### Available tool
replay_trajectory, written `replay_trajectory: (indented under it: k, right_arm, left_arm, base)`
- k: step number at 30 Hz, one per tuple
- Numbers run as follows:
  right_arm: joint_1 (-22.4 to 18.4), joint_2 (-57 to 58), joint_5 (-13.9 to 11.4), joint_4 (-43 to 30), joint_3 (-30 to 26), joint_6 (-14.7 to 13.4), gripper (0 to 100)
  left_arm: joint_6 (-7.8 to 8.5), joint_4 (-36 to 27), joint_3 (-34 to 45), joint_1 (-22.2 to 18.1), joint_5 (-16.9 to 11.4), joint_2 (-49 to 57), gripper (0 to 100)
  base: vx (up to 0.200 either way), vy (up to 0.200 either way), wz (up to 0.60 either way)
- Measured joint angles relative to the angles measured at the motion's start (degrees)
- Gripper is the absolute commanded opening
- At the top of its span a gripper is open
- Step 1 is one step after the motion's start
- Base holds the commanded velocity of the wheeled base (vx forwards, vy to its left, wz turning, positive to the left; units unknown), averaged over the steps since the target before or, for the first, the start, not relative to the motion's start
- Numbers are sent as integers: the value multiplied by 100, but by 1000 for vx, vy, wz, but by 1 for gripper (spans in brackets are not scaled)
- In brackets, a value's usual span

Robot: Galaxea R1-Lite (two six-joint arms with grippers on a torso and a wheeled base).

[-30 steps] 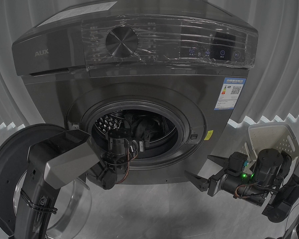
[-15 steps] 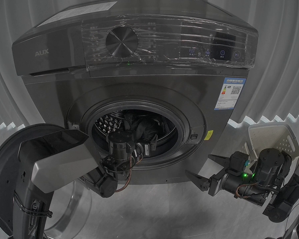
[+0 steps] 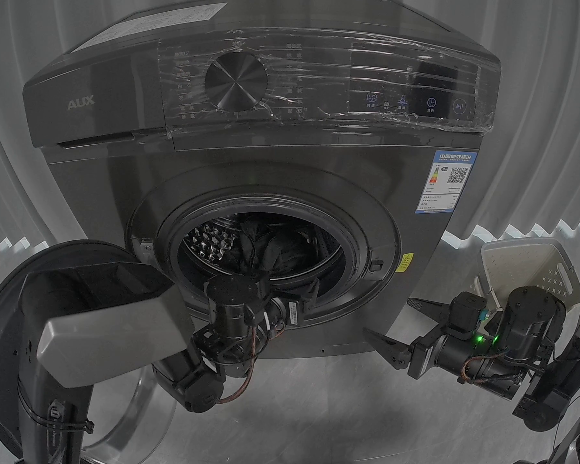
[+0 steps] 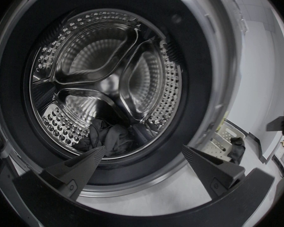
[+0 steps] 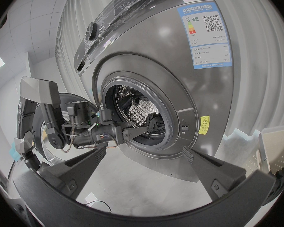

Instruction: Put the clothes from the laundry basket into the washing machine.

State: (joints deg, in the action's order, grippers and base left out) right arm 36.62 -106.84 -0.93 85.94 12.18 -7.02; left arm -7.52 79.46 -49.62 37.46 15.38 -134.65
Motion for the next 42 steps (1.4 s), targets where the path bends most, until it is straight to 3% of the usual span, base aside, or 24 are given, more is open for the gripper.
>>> replay_trajectory:
  k: [13,18,27,36,42]
  right_arm:
    - [-27,61,9,-2,-52,2,100]
    - [-29,163,33,-5,-127,11,100]
    - [-79,612,71,-9,-424,27,100]
    - [-536,1470,49,-52,-995,45,100]
    - [-813,1976,46,-115,-1102,29,100]
  left_arm:
    - [-90,862,1206,245,5,546,100]
    - [-290,917,1691,327,-4,970,100]
    - [-397,933,2467,444,0,2128,100]
    - [-514,933,3302,532,-9,3131,100]
    - [-430,936,3612,603,172,3437,100]
  base:
    - [0,0,0]
    - [0,0,0]
    - [0,0,0]
    - [0,0,0]
    - [0,0,0]
